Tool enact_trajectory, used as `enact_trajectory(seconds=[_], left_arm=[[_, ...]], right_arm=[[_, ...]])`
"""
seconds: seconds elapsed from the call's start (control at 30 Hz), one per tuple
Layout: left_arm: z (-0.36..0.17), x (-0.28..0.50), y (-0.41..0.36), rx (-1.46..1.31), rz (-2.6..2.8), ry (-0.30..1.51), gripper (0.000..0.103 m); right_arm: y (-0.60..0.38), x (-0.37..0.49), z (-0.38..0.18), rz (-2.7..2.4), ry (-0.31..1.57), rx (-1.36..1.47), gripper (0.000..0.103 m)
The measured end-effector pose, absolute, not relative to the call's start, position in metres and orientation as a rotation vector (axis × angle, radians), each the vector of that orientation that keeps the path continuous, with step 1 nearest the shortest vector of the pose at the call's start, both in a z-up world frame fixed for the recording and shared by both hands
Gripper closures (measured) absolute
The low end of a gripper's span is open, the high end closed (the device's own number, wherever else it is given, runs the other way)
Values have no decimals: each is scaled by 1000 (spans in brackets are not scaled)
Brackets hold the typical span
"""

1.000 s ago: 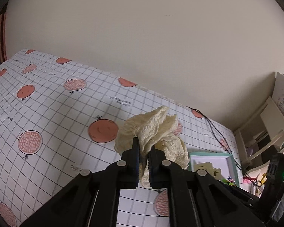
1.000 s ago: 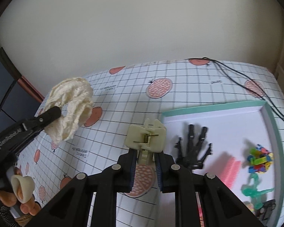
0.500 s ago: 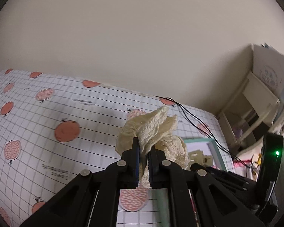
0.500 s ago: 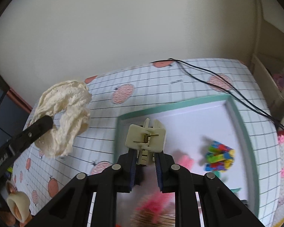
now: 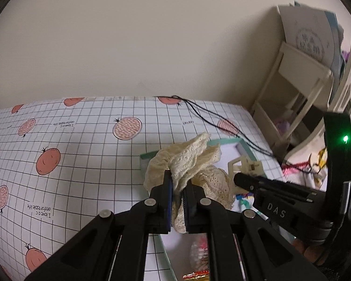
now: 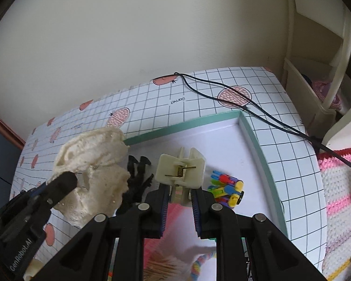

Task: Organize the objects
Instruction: 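Carry the lace cloth and hair clip into the tray and open both tools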

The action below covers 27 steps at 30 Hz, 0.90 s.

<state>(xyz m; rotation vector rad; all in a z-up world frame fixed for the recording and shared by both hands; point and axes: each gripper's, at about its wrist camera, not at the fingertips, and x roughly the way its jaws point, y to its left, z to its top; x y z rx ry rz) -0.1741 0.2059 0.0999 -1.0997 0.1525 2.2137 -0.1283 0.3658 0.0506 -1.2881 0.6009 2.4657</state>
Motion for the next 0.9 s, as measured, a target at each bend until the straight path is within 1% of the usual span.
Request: enact_trajectory(seconds=[0.47,0.9], left_arm=[[68,-174,217,-1188,2174,174,95],[43,-170,226,-1243,2144,260,94]], right_arm=[[368,-128,32,2420,590,-1329,84],[367,-131,17,2382,599,-1395,83]])
